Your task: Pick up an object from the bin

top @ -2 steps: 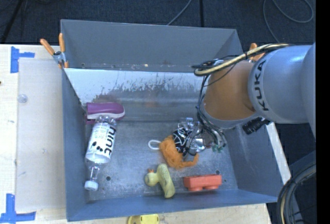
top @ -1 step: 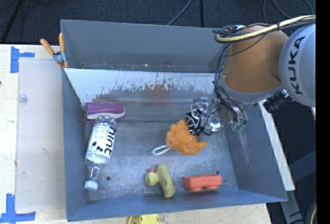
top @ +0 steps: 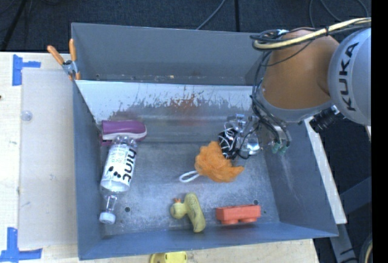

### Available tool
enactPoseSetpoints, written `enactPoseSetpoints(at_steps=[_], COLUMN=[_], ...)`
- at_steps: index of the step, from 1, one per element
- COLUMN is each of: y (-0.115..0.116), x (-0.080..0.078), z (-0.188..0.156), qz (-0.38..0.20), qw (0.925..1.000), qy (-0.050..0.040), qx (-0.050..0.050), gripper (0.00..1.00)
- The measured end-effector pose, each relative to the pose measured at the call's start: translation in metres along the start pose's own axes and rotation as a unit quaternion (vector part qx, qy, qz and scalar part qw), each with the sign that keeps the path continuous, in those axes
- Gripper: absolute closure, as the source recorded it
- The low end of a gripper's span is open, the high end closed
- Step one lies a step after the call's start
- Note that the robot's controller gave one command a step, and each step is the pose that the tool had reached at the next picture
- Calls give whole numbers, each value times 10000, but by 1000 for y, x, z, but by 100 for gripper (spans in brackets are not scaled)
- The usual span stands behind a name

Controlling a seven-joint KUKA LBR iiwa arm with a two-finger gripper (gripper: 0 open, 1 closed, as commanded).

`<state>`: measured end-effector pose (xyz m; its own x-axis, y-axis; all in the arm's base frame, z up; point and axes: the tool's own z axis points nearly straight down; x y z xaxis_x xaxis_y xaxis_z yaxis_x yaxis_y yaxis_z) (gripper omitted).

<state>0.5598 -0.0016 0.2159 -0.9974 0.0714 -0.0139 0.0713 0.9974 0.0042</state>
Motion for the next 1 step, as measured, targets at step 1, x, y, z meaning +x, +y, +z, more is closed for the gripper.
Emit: enactPoseSetpoints(at_steps=[1], y=[-3], x=[-32], z=[-29], qz=[-955], qw=[9954], qy=[-8], qx=[-2], gripper=[100])
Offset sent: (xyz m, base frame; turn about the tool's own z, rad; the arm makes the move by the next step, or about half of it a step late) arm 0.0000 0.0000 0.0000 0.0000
